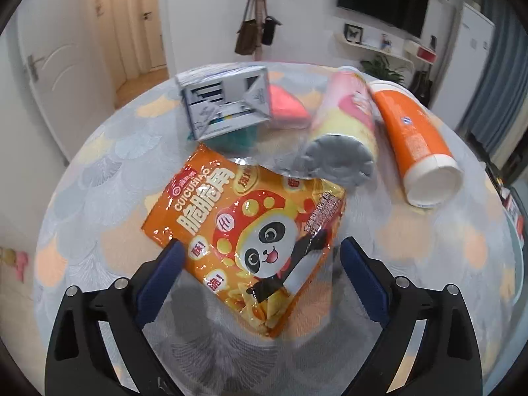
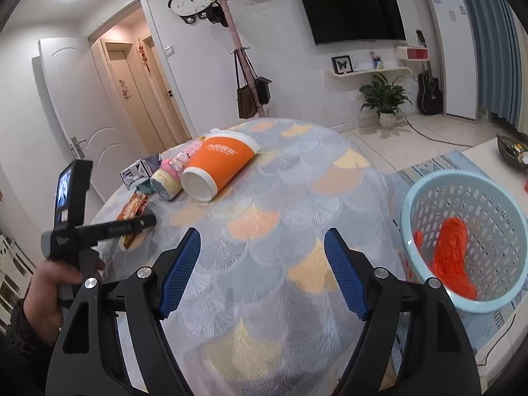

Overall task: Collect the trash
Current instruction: 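Grasp the orange panda snack packet with the left gripper, then grasp the orange Joyoung soymilk cup with the right gripper while the left holds the packet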

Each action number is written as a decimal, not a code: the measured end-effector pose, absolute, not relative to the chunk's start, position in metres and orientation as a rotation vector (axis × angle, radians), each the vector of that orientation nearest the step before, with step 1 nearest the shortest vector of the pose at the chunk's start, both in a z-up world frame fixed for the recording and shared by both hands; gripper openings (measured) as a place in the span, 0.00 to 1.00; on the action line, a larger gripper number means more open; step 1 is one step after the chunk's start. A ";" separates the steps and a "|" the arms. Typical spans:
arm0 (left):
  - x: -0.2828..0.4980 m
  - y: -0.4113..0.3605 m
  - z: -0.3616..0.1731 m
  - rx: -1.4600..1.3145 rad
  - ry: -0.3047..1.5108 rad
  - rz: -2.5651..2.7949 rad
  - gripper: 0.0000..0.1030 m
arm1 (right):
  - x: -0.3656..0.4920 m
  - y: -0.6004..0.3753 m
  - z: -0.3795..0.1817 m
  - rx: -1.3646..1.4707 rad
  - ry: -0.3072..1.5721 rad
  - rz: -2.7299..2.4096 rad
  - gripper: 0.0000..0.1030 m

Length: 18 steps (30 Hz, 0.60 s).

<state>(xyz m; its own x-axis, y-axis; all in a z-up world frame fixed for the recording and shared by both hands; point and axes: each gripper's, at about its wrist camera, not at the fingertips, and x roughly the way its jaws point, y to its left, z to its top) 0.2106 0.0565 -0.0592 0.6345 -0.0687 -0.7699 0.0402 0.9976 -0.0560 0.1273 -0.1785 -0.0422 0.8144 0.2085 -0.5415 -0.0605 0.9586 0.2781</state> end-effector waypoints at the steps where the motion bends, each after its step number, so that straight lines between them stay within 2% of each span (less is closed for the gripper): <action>1: 0.210 0.056 -0.058 -0.038 0.873 -0.083 0.80 | 0.130 -0.178 -0.040 0.252 0.602 0.147 0.71; 2: 0.208 0.056 -0.057 -0.031 0.866 -0.096 0.72 | 0.133 -0.176 -0.037 0.250 0.600 0.150 0.71; 3: 0.206 0.056 -0.056 -0.014 0.863 -0.108 0.70 | 0.135 -0.175 -0.034 0.248 0.597 0.154 0.71; 4: 0.203 0.056 -0.055 0.009 0.857 -0.125 0.62 | 0.137 -0.172 -0.031 0.246 0.592 0.162 0.71; 5: 0.201 0.056 -0.054 0.015 0.850 -0.138 0.43 | 0.140 -0.170 -0.029 0.241 0.593 0.171 0.71; 6: 0.197 0.058 -0.052 0.006 0.842 -0.163 0.28 | 0.145 -0.165 -0.026 0.230 0.604 0.181 0.72; 7: 0.197 0.060 -0.051 -0.009 0.843 -0.179 0.06 | 0.148 -0.163 -0.024 0.224 0.607 0.188 0.72; 11: 0.181 0.078 -0.055 -0.138 0.822 -0.300 0.06 | 0.163 -0.145 -0.012 0.179 0.605 0.216 0.77; 13: 0.171 0.091 -0.052 -0.200 0.779 -0.323 0.06 | 0.174 -0.136 -0.009 0.157 0.609 0.215 0.85; 18: 0.152 0.096 -0.050 -0.250 0.724 -0.343 0.06 | 0.223 -0.120 -0.017 0.211 0.730 0.230 0.87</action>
